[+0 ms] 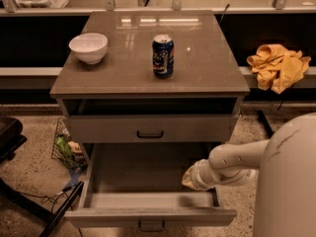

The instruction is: Open middle drawer

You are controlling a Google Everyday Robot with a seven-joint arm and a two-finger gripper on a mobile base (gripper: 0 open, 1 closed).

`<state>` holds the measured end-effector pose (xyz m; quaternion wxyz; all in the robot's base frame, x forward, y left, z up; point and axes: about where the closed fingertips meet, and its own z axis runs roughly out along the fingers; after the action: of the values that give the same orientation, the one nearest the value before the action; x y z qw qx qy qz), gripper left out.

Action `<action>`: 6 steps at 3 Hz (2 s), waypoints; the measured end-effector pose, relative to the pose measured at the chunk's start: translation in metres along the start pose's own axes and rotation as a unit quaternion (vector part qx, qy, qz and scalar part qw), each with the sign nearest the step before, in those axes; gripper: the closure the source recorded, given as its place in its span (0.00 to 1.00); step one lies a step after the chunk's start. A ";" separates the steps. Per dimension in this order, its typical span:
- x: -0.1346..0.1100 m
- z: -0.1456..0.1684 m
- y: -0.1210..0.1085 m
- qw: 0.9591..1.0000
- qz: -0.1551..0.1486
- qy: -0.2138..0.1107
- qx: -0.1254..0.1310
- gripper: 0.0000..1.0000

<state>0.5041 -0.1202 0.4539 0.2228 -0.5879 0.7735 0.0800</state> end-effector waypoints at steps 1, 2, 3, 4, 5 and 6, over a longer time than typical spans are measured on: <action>0.021 0.030 0.016 0.999 0.025 -0.012 -0.029 1.00; 0.047 0.046 0.049 0.996 0.064 -0.028 -0.050 1.00; 0.055 0.044 0.063 0.994 0.087 -0.034 -0.049 1.00; 0.055 0.045 0.062 0.994 0.087 -0.034 -0.049 1.00; 0.054 0.046 0.063 0.994 0.086 -0.035 -0.051 0.75; 0.053 0.047 0.064 0.994 0.086 -0.035 -0.052 0.52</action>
Offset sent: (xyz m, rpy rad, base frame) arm -0.0856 -0.0192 -0.1018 0.1777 0.1871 -0.1239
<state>0.4445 -0.1299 0.3802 0.2111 -0.5270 0.8076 0.1595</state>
